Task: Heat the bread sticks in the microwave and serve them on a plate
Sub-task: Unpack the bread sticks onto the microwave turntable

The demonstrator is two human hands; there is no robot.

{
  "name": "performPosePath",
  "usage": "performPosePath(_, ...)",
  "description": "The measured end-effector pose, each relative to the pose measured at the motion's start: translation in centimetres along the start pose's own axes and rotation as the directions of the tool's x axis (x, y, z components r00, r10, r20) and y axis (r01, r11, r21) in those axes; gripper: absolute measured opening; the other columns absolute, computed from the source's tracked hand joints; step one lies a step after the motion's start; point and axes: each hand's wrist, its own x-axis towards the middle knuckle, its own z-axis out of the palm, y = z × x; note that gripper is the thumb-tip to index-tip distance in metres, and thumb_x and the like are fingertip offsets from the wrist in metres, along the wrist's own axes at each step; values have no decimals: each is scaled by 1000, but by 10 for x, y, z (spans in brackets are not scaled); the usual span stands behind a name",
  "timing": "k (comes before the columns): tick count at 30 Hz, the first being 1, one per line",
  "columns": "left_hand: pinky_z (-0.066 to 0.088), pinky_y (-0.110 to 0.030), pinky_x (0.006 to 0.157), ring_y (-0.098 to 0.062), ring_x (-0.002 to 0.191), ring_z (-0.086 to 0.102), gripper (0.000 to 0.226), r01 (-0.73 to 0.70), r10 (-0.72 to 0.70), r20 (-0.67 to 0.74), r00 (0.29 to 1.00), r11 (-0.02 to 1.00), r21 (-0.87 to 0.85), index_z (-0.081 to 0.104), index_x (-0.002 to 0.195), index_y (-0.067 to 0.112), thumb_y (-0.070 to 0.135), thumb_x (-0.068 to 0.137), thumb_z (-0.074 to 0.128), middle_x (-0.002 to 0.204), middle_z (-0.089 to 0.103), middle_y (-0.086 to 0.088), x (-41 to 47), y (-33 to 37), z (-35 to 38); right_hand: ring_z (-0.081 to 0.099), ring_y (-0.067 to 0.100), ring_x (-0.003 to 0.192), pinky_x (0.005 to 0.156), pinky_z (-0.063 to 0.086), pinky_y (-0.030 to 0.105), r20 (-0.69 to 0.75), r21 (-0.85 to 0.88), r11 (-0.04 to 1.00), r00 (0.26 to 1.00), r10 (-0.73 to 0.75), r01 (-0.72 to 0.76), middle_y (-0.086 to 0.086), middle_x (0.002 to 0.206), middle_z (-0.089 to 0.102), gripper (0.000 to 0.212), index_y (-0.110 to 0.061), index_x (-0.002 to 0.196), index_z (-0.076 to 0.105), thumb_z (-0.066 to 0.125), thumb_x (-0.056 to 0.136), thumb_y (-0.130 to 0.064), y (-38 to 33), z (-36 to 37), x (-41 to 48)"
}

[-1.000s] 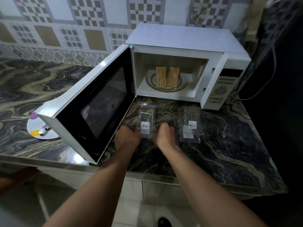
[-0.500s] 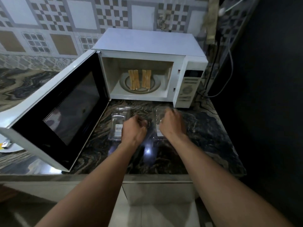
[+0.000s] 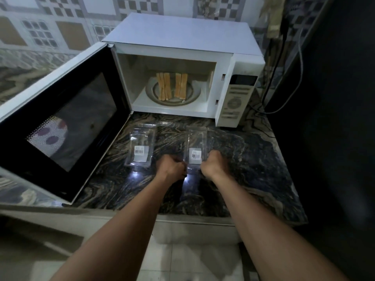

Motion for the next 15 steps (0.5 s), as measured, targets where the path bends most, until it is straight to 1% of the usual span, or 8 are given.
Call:
performPosePath(3,63,-52,68,-31,60,72,15,48,-48,-41,998,999,-19,75,67,3,15,61,68,63,72,-17,1,1,-1,67,32,104,82,52,31,14,49,998,1000,24,-24,16,112,70,23,-6,106,70,64,84,-10,0,5,7)
performPosePath(6,63,-48,65,-29,57,71,7,59,-61,-85,994,998,-22,75,69,0,6,73,76,64,72,-18,-10,9,-2,70,30,97,78,55,31,29,68,996,998,58,-60,14,105,72,20,-7,98,73,66,80,-10,1,9,12)
performPosePath(8,63,-46,64,-27,54,69,9,46,-47,-110,993,999,-17,74,69,-1,3,77,76,63,71,-18,-12,10,-2,70,30,94,72,53,29,29,70,995,997,72,-74,14,102,72,19,-5,96,72,65,79,-9,2,11,15)
performPosePath(10,64,-43,63,-27,56,72,11,32,-28,-121,992,999,25,75,66,2,5,77,76,61,71,-14,-10,10,-3,70,29,92,70,51,27,35,67,994,996,84,-86,14,99,72,20,-4,94,72,64,77,-9,3,14,17)
performPosePath(12,64,-43,65,-26,58,73,11,28,-21,-131,991,998,57,75,65,4,9,74,76,59,71,-12,-7,6,-4,72,29,87,73,57,29,34,59,995,996,84,-86,15,96,73,21,-3,91,72,64,74,-11,3,15,20)
performPosePath(14,64,-43,67,-24,58,73,13,17,-3,-137,991,995,99,76,63,8,19,69,74,58,71,-8,-3,-1,-4,72,29,86,75,58,31,38,52,996,997,74,-76,15,94,74,21,-4,90,72,64,73,-13,2,15,19)
performPosePath(15,64,-43,67,-24,58,73,19,3,15,-152,988,993,116,76,63,9,27,65,72,57,71,-7,-3,-3,-4,72,29,87,74,58,31,37,44,997,997,68,-70,16,95,73,21,-4,91,72,64,74,-12,-1,11,15)
